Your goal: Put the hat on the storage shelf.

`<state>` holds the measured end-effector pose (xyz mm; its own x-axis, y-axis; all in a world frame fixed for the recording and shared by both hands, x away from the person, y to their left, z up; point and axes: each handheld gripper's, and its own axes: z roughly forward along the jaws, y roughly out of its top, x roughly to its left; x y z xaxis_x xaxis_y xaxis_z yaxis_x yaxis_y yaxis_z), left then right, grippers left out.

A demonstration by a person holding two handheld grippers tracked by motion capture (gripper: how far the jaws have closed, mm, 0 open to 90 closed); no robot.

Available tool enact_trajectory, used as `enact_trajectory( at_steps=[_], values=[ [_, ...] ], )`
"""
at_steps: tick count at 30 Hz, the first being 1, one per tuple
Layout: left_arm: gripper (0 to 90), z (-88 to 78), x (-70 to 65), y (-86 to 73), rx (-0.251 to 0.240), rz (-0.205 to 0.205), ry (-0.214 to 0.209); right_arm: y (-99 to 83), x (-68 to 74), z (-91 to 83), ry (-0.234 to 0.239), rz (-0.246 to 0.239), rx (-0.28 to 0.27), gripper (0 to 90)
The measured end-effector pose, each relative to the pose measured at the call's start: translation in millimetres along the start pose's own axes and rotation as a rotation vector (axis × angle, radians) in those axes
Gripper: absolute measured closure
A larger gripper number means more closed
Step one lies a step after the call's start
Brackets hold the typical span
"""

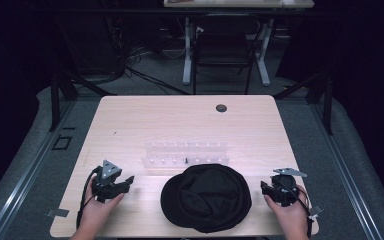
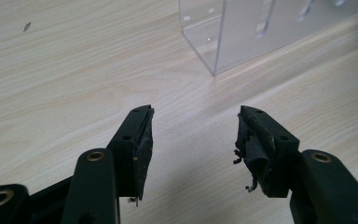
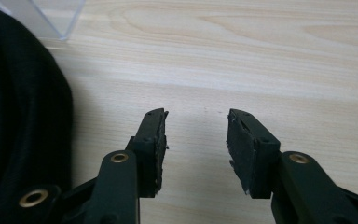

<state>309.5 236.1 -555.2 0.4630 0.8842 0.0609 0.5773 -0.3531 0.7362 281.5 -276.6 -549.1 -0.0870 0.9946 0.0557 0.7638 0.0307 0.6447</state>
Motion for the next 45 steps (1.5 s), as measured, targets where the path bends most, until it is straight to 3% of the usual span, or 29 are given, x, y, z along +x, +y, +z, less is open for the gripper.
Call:
enact_trajectory(
  at_steps=[4, 10, 14, 20, 26, 32, 39, 45],
  values=[
    [46.0, 1.5, -0.7, -0.2, 0.004, -0.010, -0.001, 1.3, -2.7, 0.3, 0.010, 0.019, 0.014, 57.6],
    [46.0, 1.2, -4.1, -2.7, 0.022, 0.006, -0.006, 5.1, -2.4, -6.2, 0.048, 0.054, 0.033, 58.3],
    [46.0, -0.9, -4.7, -4.2, 0.021, 0.008, 0.001, 11.0, 1.7, -9.5, 0.050, 0.052, 0.030, 58.3],
    [46.0, -2.2, -6.3, -4.9, 0.021, 0.021, 0.007, 22.6, 7.5, -10.6, 0.102, 0.054, 0.083, 59.4],
    [46.0, -2.6, -6.7, -6.0, 0.017, 0.023, 0.007, 39.1, 16.8, -19.0, 0.120, -0.001, 0.140, 59.6],
    [46.2, -4.5, -5.0, -7.6, 0.016, 0.016, 0.013, 54.8, 22.5, -21.2, 0.145, -0.025, 0.221, 61.3],
    [46.4, -6.7, -4.3, -8.8, 0.021, 0.028, 0.020, 63.2, 33.7, -18.4, 0.159, -0.054, 0.316, 62.7],
    [46.4, -5.7, -6.0, -9.6, 0.024, 0.031, 0.019, 67.9, 38.4, -18.1, 0.142, -0.085, 0.355, 62.9]
  ],
)
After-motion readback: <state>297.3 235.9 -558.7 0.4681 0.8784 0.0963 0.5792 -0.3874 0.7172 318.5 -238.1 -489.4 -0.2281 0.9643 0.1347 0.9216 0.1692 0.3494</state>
